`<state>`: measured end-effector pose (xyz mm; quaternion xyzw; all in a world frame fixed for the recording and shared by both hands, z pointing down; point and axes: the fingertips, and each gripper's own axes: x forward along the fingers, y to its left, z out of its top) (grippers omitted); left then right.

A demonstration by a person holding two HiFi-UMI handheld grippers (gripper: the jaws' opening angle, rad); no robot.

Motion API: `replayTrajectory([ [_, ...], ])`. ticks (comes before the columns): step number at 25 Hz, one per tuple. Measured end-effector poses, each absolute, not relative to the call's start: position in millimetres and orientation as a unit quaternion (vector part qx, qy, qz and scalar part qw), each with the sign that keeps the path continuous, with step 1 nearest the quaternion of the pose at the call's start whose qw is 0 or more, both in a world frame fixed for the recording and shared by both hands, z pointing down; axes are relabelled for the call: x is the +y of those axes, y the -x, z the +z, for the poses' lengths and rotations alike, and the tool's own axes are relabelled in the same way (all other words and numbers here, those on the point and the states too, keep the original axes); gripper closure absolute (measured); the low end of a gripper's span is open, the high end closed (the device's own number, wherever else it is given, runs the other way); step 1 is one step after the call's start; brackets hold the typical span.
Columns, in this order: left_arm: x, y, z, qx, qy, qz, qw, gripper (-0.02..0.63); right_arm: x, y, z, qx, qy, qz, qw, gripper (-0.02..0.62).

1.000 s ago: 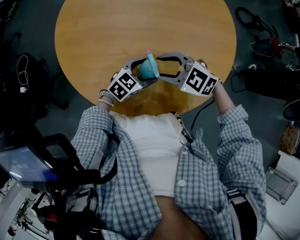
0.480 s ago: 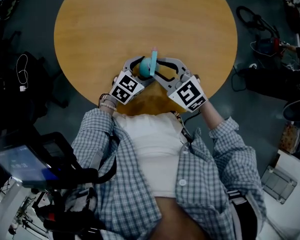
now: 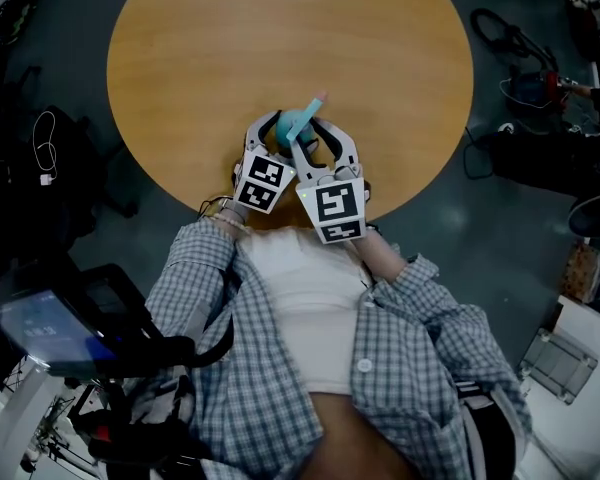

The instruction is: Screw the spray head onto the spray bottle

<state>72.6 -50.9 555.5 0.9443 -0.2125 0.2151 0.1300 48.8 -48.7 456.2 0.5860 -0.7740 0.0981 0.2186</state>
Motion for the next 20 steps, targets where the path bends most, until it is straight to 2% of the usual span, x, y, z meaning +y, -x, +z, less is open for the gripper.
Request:
replayTrajectory([
  [6, -48.5, -74.1, 550.2, -0.171, -0.953, 0.223, 0.115, 0.212, -52.8, -45.0, 461.0, -0.810, -0.529, 0.102, 0.229, 0.469],
  [10, -43.8, -72.8, 547.7, -0.153, -0.956, 0.224, 0.112, 0.212, -49.8, -42.3, 467.7, -0.826, -0.500, 0.127, 0.227, 0.367],
  [14, -35.8, -56.6, 544.5, -0.146, -0.958, 0.221, 0.111, 0.212, -41.0, -48.3, 469.5, -0.831, -0.492, 0.134, 0.220, 0.364],
  [19, -29.0, -17.5, 549.5, -0.163, -0.952, 0.233, 0.116, 0.213, -28.9, -70.0, 462.9, -0.832, -0.507, 0.152, 0.164, 0.364],
  [20, -29.9, -10.4, 550.7, -0.174, -0.949, 0.232, 0.122, 0.234, -26.1, -73.7, 464.1, -0.833, -0.509, 0.149, 0.159, 0.365],
])
